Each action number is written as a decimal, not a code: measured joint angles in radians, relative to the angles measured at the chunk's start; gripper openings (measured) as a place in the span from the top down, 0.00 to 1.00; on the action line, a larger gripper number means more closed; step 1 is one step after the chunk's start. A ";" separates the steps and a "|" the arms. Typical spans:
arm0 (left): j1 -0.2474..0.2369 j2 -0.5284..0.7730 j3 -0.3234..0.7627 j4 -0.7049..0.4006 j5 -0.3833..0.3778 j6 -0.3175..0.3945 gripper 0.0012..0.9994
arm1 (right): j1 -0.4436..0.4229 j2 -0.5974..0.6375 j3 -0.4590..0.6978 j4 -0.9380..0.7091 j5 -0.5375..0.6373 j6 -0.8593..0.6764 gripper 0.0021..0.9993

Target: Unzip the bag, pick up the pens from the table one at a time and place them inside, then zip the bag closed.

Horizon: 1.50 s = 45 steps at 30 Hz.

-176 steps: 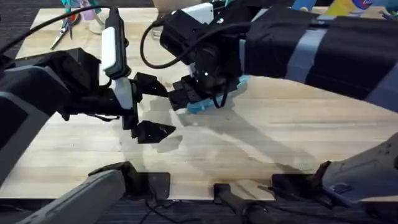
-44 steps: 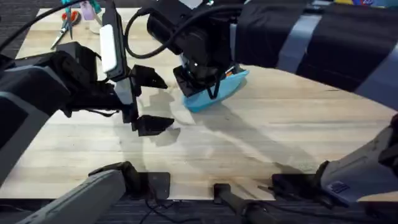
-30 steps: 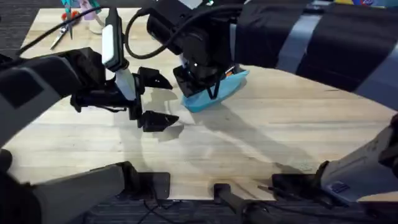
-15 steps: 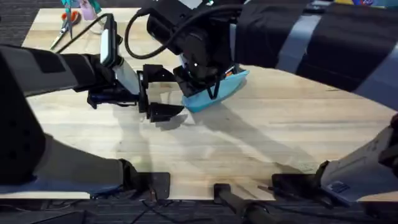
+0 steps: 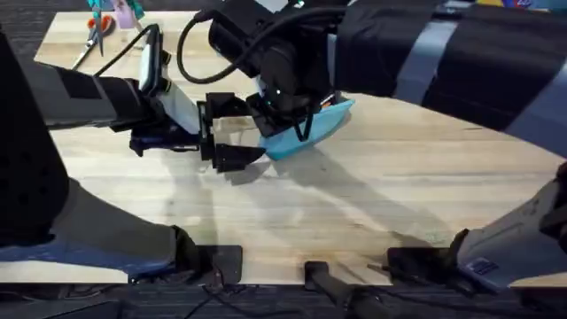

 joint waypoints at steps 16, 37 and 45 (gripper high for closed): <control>-0.071 0.000 0.000 0.000 0.002 0.000 0.17 | 0.000 0.000 0.000 0.000 0.000 0.000 0.97; -0.071 0.000 0.000 0.003 0.002 0.000 0.96 | 0.000 0.000 0.000 0.000 0.000 -0.011 0.97; -0.071 0.000 0.000 0.003 0.002 0.000 0.96 | -0.009 0.000 0.000 0.000 -0.001 -0.105 0.97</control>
